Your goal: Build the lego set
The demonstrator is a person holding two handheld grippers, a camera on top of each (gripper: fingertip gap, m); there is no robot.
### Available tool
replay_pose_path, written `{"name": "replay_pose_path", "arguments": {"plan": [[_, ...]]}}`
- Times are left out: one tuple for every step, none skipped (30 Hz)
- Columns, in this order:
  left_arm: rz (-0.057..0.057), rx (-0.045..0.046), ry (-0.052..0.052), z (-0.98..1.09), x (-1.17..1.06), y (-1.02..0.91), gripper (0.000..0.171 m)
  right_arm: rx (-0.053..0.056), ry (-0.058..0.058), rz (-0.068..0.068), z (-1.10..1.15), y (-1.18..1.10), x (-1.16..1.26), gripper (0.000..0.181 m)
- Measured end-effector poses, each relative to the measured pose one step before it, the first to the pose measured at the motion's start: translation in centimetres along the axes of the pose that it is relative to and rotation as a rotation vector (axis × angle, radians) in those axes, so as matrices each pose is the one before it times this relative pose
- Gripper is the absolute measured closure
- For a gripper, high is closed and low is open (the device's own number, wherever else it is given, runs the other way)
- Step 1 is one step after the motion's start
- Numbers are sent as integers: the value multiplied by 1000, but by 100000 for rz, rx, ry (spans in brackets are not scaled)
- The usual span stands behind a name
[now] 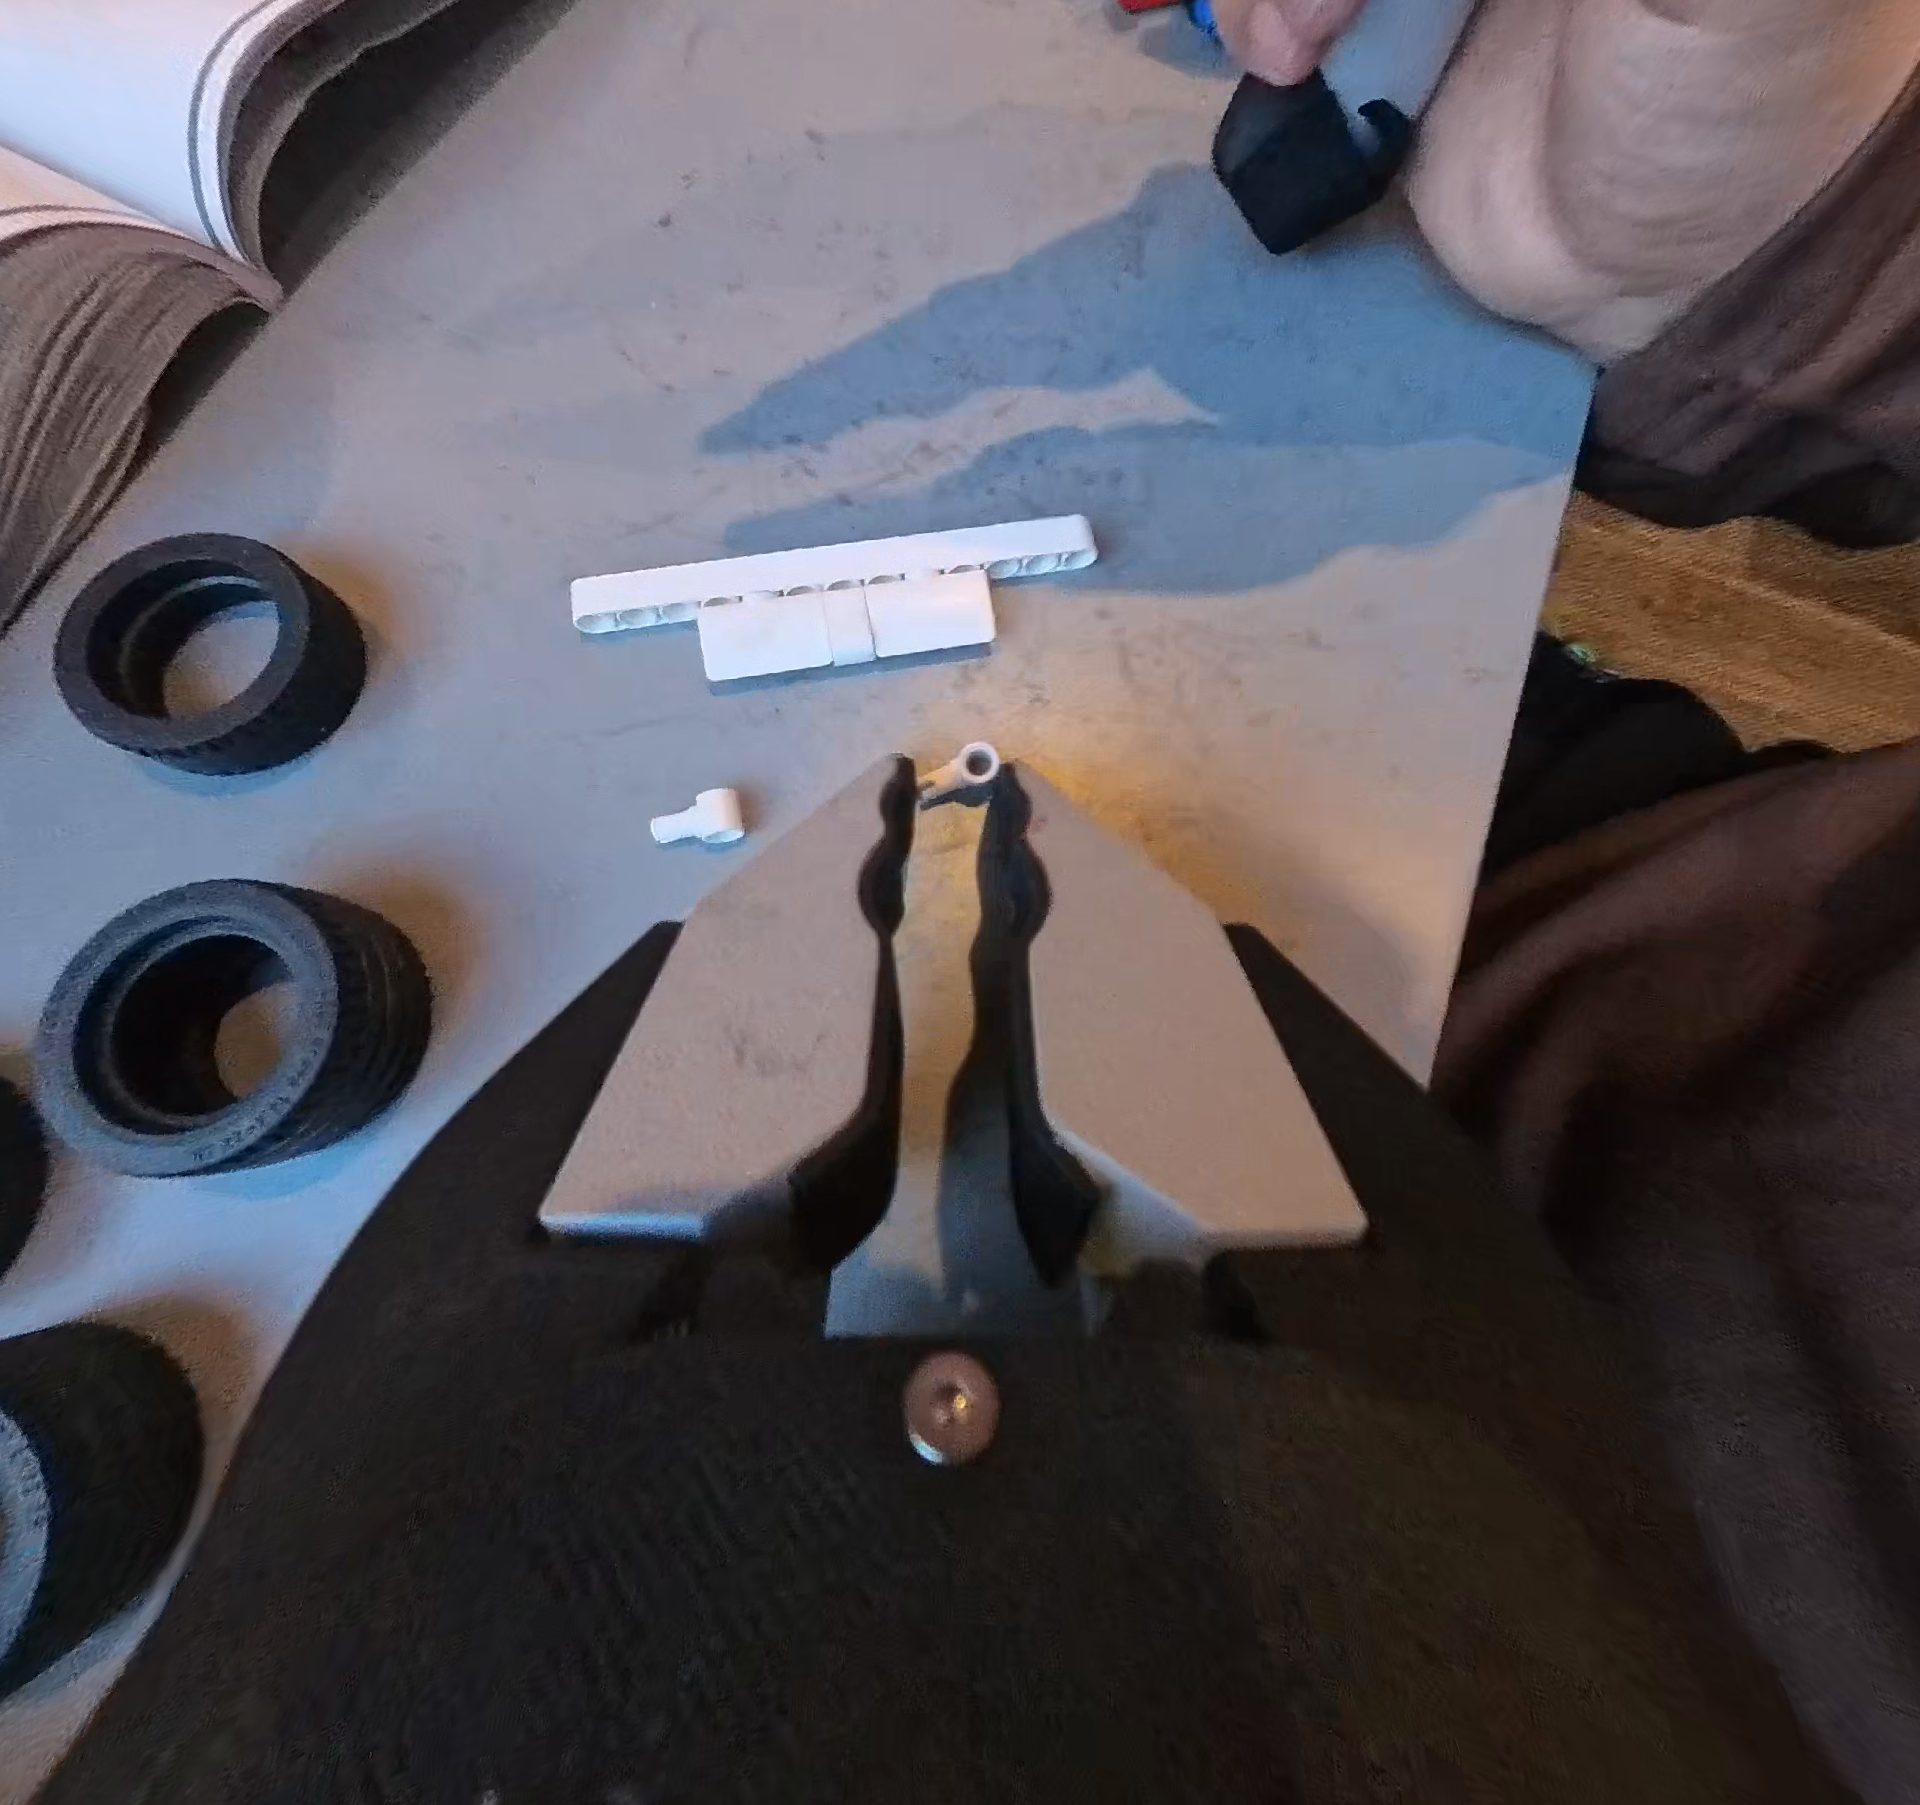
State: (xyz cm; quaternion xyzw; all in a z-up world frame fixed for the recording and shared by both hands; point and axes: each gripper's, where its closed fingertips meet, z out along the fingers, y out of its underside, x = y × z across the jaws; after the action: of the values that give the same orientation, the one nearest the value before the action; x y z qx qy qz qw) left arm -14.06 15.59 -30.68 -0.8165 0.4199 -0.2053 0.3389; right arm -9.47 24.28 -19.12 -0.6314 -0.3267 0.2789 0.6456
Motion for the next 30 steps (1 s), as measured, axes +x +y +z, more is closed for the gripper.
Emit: {"name": "replay_pose_path", "arguments": {"plan": [[-2668,249,2429,-28,-42,-31,159,-718,-239,-746,71,118,-134,164],[-2724,209,1669,-62,-123,-4,159,-847,-422,-682,55,135,-157,164],[-2529,354,154,-66,-244,-11,159,-954,-457,-656,33,169,-153,164],[-1898,345,-811,-61,-287,-13,159,-1009,-435,-666,14,177,-136,164],[-996,214,-806,-40,-183,-6,159,-1042,-378,-653,-10,202,-112,164],[-213,99,-1101,-57,-149,15,159,-1160,-410,-587,-19,219,-108,164],[541,-46,-827,-47,-39,55,159,-1387,-758,-461,-6,279,-151,164],[1479,-228,-115,-48,129,78,159,-1628,-1334,-348,0,319,-244,163],[2338,-262,1223,-52,336,95,156,-1475,-1458,-527,-27,266,-278,161],[1951,-113,624,-41,231,62,151,-659,-767,-1128,-88,84,-220,161],[1377,-154,258,-41,113,60,149,-261,-314,-1686,-121,54,-197,161],[1513,-172,821,-64,136,61,146,-797,-276,-1780,-98,114,-203,161],[1667,-228,539,-98,53,106,144,-1187,138,-1813,-72,186,-145,160],[1212,-227,-1082,-120,-198,131,142,-1149,498,-1867,-52,163,-79,160],[754,-214,-1656,-131,-301,135,141,-1051,560,-1753,-15,160,-78,160],[306,-175,-1461,-125,-288,125,139,-934,170,-1420,18,124,-112,160],[50,-98,-710,-130,-177,127,139,-697,8,-1177,45,79,-134,160],[372,-7,519,-103,60,99,141,-670,-56,-1008,79,73,-128,161],[1168,-22,1484,-71,276,76,146,-730,-204,-825,94,77,-114,161],[1583,-114,1000,-15,295,48,149,-613,-167,-570,74,66,-80,161],[1653,-205,-798,38,81,16,149,-490,-68,-256,73,55,-32,161],[1508,191,-690,34,71,-73,150,-260,-211,43,60,31,-28,161],[616,57,-577,95,-20,-110,149,38,-377,239,57,-15,-22,161],[274,14,-59,147,-18,-127,148,-2,-213,335,50,-15,11,161],[231,14,326,128,-30,-122,147,-172,-52,295,43,28,31,161],[-112,-35,47,134,-90,-109,147,-137,-177,217,31,12,6,161],[-214,-94,1099,110,49,-83,149,1,-163,118,-2,4,-18,161],[-448,-126,1279,94,75,-54,154,320,-7,-50,-32,-35,-8,161],[-657,-21,-379,78,-145,-61,161,464,27,-158,-56,-65,-21,161],[-150,-137,-245,64,-68,-24,169,308,-51,-175,-35,-43,-41,161]]}}
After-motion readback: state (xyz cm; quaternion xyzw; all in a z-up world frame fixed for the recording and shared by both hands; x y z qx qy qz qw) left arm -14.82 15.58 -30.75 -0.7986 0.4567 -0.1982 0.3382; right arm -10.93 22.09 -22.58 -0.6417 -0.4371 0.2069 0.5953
